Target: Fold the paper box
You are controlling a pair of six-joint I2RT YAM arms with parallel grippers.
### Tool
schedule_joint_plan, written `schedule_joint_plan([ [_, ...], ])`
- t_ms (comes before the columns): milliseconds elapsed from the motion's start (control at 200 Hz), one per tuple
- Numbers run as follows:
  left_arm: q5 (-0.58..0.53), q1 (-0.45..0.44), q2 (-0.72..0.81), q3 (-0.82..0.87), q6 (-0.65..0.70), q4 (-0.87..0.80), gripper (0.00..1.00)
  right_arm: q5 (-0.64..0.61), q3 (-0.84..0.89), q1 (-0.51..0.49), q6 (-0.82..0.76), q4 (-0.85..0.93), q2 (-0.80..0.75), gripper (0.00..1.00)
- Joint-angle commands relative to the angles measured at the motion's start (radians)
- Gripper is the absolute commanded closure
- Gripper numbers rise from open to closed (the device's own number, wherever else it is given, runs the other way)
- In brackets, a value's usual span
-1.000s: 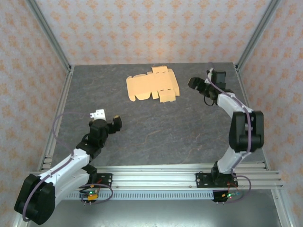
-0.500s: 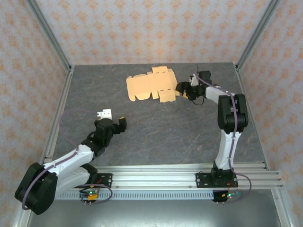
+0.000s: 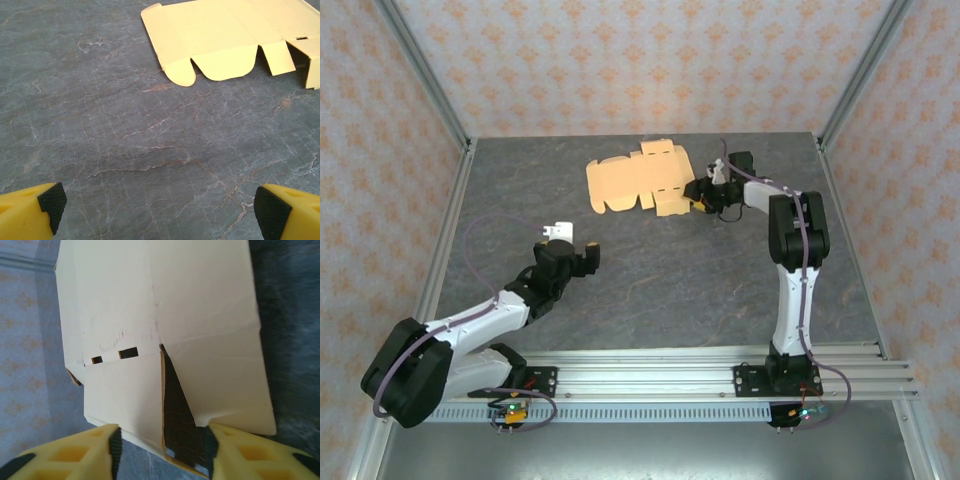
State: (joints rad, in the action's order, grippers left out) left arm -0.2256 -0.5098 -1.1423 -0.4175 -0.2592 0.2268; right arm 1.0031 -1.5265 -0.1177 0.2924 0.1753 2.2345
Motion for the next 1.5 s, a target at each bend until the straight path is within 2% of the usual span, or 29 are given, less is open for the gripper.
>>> schedule_joint_plan([
  [0, -0.040, -0.007, -0.009, -0.036, 0.021, -0.024, 0.00, 0.074, -0.046, -0.017, -0.018, 0.026, 0.042, 0.57],
  [220, -0.045, -0.009, -0.034, -0.058, 0.022, -0.042, 0.00, 0.140, -0.077, -0.020, -0.024, 0.024, 0.068, 0.76],
  [390, -0.053, -0.015, -0.050, -0.072, 0.023, -0.050, 0.00, 0.163, -0.001, -0.020, 0.002, -0.043, -0.006, 0.92],
  [561, -0.059, -0.021, -0.059, -0.078, 0.028, -0.055, 0.00, 0.121, 0.158, -0.020, 0.034, -0.139, -0.145, 0.93],
  [671, -0.061, -0.023, -0.055, -0.078, 0.028, -0.055, 0.00, 0.043, 0.236, -0.021, -0.011, -0.108, -0.258, 0.95],
  [836, -0.064, -0.025, -0.048, -0.072, 0.028, -0.053, 0.00, -0.169, 0.245, -0.033, -0.171, 0.120, -0.428, 0.98],
  [931, -0.069, -0.026, -0.042, -0.069, 0.026, -0.051, 0.00, -0.357, 0.197, -0.068, -0.302, 0.291, -0.526, 0.98],
  [1066, -0.079, -0.031, -0.038, -0.066, 0.023, -0.048, 0.00, -0.827, 0.104, -0.212, -0.500, 0.479, -0.627, 0.98],
  [1136, -0.087, -0.032, -0.028, -0.059, 0.019, -0.044, 0.00, -1.009, 0.075, -0.284, -0.590, 0.520, -0.648, 0.99],
  [1261, -0.143, -0.032, 0.017, -0.026, -0.008, -0.037, 0.00, -1.275, 0.083, -0.400, -0.769, 0.510, -0.674, 1.00],
  [1341, -0.170, -0.032, 0.064, 0.009, -0.023, -0.024, 0.00, -1.409, 0.176, -0.498, -0.945, 0.404, -0.713, 1.00],
  [1406, -0.180, -0.032, 0.100, 0.035, -0.030, -0.011, 0.00, -1.467, 0.261, -0.569, -1.088, 0.297, -0.754, 1.00],
  [1497, -0.199, -0.032, 0.135, 0.060, -0.038, -0.006, 0.00, -1.485, 0.317, -0.614, -1.205, 0.236, -0.792, 1.00],
])
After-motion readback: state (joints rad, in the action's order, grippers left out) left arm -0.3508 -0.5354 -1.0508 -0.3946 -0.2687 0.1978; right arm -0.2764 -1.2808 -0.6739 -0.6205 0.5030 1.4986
